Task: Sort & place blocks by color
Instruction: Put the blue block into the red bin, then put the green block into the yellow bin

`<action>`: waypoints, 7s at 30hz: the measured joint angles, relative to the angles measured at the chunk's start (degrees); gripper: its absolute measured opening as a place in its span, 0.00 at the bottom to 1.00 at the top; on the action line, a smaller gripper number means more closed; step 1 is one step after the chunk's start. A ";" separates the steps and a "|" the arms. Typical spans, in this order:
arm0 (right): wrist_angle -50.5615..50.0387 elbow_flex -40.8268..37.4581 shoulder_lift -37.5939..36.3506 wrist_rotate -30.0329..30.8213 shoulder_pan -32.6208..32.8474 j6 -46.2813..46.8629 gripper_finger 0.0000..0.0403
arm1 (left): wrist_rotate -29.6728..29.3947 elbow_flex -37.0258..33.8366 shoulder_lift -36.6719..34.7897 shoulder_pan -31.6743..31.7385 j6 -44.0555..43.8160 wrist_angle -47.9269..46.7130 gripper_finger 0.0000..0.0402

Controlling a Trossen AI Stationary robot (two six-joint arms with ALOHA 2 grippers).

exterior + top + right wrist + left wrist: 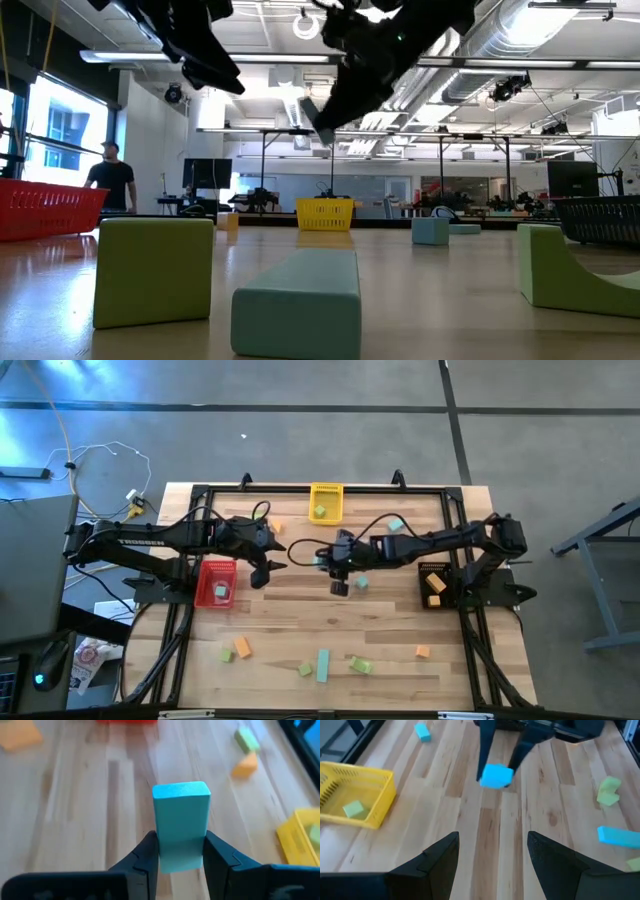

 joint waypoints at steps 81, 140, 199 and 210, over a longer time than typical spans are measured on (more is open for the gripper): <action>21.83 0.02 0.00 0.26 1.24 3.17 0.55 | -15.64 -0.01 -0.83 -7.73 -22.69 -19.01 0.27; 4.86 0.02 0.00 21.02 -1.00 15.88 0.55 | -15.23 -2.35 0.59 -11.21 -43.78 -52.46 0.46; -38.03 -0.02 0.00 -8.66 -21.04 34.14 0.55 | -16.48 -2.30 0.59 -11.19 -30.51 -37.26 0.47; -39.37 -0.02 0.00 -8.63 -3.42 43.61 0.55 | -16.48 -2.28 0.59 -11.19 -30.63 -37.29 0.47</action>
